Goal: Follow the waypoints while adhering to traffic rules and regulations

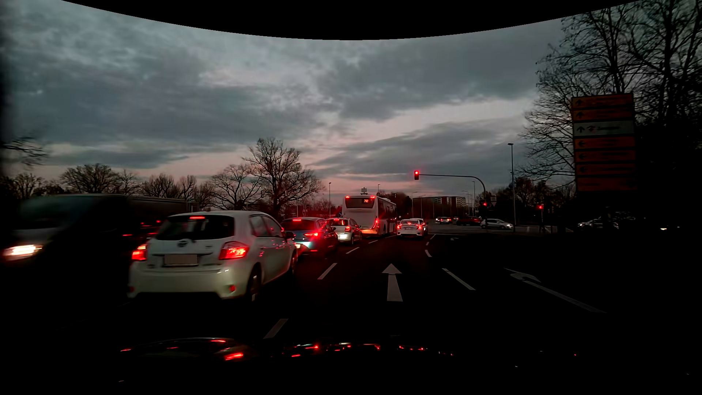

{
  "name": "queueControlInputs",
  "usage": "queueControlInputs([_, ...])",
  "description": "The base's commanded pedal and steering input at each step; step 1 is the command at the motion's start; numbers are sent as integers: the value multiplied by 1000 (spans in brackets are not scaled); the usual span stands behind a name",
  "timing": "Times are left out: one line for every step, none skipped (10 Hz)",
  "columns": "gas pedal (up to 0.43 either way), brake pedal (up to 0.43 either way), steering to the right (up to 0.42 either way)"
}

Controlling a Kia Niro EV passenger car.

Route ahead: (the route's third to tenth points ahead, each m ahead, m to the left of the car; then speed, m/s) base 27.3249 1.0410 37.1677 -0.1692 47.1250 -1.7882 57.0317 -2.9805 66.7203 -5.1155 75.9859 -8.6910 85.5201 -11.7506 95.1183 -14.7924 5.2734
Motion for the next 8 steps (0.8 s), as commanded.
queueControlInputs([0, 85, 19])
queueControlInputs([0, 91, 19])
queueControlInputs([0, 91, 20])
queueControlInputs([0, 98, 23])
queueControlInputs([0, 98, 25])
queueControlInputs([0, 116, 28])
queueControlInputs([0, 116, 31])
queueControlInputs([0, 122, 33])
